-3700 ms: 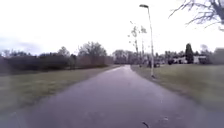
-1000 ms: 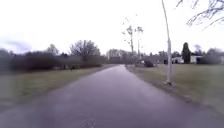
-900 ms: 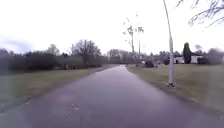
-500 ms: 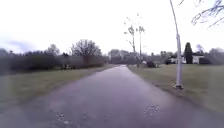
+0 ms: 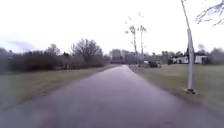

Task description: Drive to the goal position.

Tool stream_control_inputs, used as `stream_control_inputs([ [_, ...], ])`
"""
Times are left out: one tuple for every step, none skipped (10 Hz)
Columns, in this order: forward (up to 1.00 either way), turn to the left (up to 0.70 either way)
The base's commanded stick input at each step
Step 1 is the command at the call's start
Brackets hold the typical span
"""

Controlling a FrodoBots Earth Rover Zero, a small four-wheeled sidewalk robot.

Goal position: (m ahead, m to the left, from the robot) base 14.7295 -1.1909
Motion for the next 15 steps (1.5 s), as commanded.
stream_control_inputs([
  [1.00, 0.00],
  [1.00, 0.00],
  [1.00, 0.00],
  [1.00, 0.00],
  [1.00, 0.00],
  [1.00, 0.00],
  [1.00, 0.00],
  [1.00, 0.00],
  [1.00, 0.00],
  [1.00, 0.00],
  [1.00, 0.00],
  [1.00, 0.00],
  [1.00, 0.00],
  [1.00, 0.00],
  [1.00, 0.00],
])
